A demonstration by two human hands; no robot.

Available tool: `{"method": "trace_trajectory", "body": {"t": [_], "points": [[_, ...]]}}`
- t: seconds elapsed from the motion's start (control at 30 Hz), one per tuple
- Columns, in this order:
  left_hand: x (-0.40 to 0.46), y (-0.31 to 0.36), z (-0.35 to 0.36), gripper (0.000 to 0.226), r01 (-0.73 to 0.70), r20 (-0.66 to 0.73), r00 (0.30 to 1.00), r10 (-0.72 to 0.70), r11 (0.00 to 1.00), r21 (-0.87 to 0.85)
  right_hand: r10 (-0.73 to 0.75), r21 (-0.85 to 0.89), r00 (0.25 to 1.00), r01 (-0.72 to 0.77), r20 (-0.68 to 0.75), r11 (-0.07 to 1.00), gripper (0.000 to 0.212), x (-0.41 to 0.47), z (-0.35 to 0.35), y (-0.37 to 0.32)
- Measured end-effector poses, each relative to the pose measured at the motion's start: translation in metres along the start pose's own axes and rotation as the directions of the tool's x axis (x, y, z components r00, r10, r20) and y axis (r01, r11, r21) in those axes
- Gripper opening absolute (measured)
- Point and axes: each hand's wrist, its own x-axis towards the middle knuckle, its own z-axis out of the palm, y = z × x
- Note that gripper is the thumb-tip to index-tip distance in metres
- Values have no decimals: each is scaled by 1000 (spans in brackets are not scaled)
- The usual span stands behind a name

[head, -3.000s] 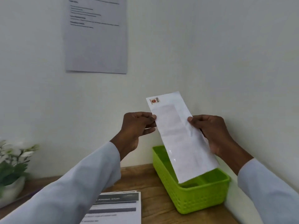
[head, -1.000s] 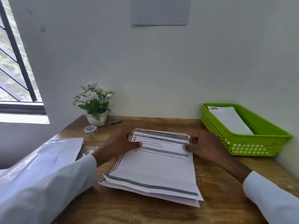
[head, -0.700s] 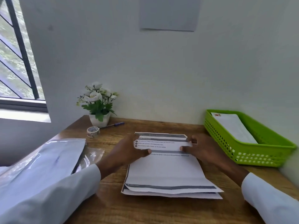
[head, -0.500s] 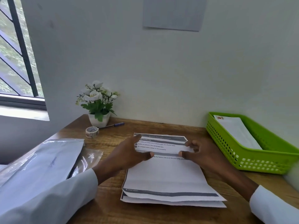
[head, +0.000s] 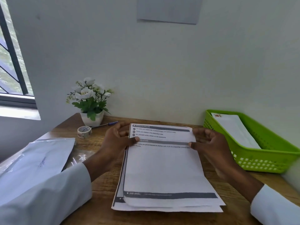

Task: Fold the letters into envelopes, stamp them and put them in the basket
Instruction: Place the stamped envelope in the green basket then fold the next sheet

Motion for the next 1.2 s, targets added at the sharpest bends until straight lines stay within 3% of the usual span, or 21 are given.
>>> {"method": "trace_trajectory", "body": {"t": [0.17,0.3,0.47,0.77,1.0,1.2], "points": [[6,-6,-3,66,91,0,996,-93,974,-207,132,228,989,-144,64,963,43,6,-4,8],[8,-10,-4,64,86,9,996,-87,952,-295,181,265,965,-227,187,937,26,4,-4,11],[7,-9,-2,53,111,52,994,-99,913,-392,204,309,894,-340,398,888,35,-4,3,15],[2,-12,4,33,281,234,947,-220,920,-272,226,440,929,-342,294,831,23,-1,4,21],[10,-7,3,33,237,176,963,-204,953,-189,183,500,936,-318,300,806,27,3,-1,21],[0,-3,5,30,244,88,968,-233,959,-144,164,417,959,-249,229,874,32,3,-8,15]]}}
